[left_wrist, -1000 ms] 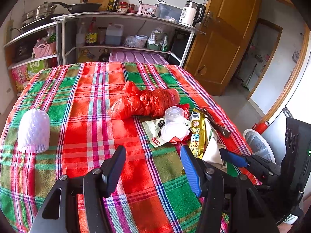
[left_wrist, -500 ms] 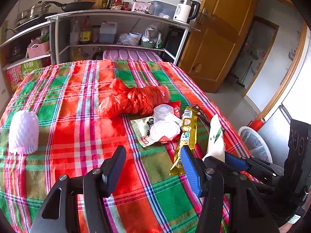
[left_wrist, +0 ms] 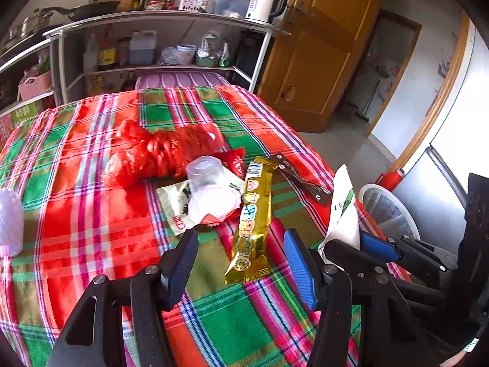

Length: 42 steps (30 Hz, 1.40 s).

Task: Collect trash
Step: 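Grasp the gold snack wrapper with the left tool while the right tool grasps the white paper bag, then carry the gold wrapper and white paper bag with both tools over the bin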

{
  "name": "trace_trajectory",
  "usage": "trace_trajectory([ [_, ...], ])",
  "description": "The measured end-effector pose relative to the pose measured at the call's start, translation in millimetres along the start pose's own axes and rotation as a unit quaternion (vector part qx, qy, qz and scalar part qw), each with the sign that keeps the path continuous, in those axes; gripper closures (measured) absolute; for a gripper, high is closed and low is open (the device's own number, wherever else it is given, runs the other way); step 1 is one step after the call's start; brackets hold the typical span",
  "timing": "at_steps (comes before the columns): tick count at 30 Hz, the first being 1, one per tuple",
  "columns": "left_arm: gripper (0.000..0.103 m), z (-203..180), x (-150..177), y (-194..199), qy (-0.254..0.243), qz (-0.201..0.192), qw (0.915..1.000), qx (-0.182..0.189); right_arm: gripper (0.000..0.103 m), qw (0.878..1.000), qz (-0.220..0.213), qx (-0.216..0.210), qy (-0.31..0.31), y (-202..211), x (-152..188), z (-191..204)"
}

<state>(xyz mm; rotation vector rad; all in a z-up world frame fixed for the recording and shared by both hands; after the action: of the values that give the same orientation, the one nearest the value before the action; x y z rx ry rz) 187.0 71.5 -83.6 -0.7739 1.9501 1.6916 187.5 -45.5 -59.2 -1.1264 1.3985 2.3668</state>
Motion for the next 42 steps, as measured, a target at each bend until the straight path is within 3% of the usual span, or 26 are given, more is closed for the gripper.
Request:
trace_trajectory([
  [11, 0.045, -18.1, -0.5, -26.6, -0.019, 0.018, 0.9996, -0.009, 0.076, 1.0, -0.004, 0.012, -0.002, 3.4, 1.3, -14.1],
  [19, 0.073, -21.3, -1.6, -32.0, -0.029, 0.02, 0.9992, -0.021, 0.076, 1.0, -0.006, 0.008, -0.006, 2.0, 3.0, -18.5],
  [23, 0.08, -21.8, -1.7, -29.6, -0.031, 0.015, 0.9992, -0.019, 0.076, 1.0, -0.007, 0.007, -0.007, 2.9, 4.4, -18.5],
  [42, 0.084, -37.1, -4.9, 6.9, -0.046, -0.011, 0.9988, -0.012, 0.076, 0.999, -0.036, 0.011, -0.008, 32.6, -4.0, -22.0],
])
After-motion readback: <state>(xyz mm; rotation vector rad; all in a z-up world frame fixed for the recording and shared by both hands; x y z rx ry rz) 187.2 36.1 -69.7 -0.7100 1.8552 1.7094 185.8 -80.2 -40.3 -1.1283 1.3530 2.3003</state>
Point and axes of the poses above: each gripper's, at about its wrist camera, not at the fingertips, and y roughly against the way its jaws point, z to its left, x to its underside, the point moved 9 cm from there along -y, roughly the way its jaws point, and after that the axes turned 8 degrees about -x, right-handed, at the moved point
